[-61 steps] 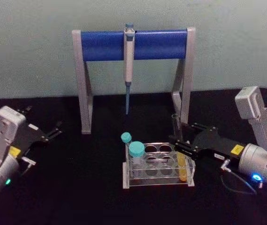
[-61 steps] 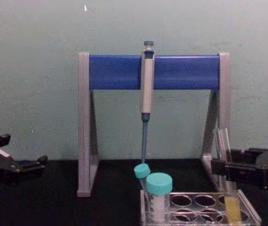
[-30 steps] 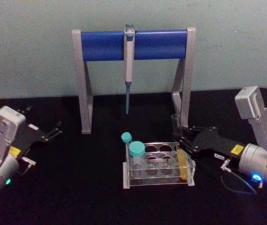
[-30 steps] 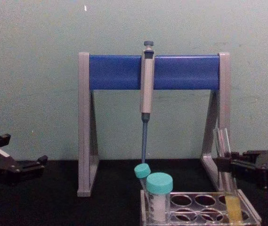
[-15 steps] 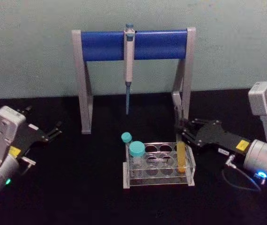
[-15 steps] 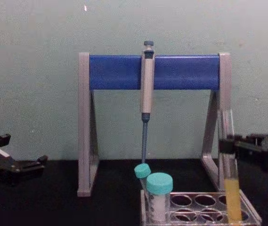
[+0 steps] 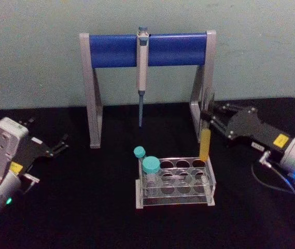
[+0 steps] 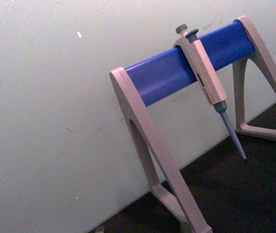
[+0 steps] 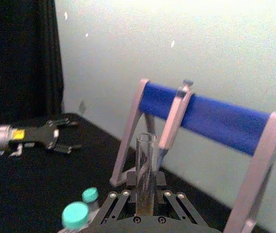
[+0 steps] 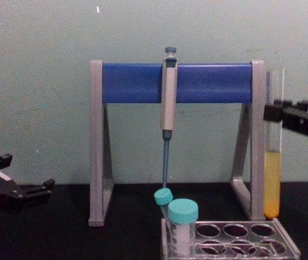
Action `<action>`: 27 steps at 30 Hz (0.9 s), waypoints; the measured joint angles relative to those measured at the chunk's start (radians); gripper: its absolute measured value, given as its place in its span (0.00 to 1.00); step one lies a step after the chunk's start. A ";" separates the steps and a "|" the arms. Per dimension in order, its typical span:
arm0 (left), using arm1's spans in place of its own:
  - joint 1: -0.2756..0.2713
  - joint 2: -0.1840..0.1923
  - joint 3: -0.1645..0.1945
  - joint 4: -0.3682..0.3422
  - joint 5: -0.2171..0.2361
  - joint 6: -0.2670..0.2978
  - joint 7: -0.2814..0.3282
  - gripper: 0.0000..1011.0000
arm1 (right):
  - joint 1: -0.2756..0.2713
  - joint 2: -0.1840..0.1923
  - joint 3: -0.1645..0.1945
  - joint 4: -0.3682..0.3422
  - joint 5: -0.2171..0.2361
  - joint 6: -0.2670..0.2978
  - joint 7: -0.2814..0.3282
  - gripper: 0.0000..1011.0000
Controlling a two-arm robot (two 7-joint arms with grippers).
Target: Pick up the test tube from the test tube rack, shake it, then place it back into the test tube rack.
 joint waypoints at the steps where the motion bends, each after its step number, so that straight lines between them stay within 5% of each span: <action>1: 0.000 0.000 0.000 0.000 0.000 0.000 0.000 0.99 | 0.004 -0.005 0.006 0.000 -0.001 -0.009 -0.007 0.23; 18: 0.000 0.000 0.000 0.000 0.000 0.000 0.000 0.99 | 0.055 -0.089 0.028 0.053 -0.117 -0.056 -0.102 0.23; 27: 0.000 0.000 0.000 0.000 0.000 0.000 0.000 0.99 | 0.072 -0.135 0.025 0.093 -0.064 -0.108 -0.006 0.23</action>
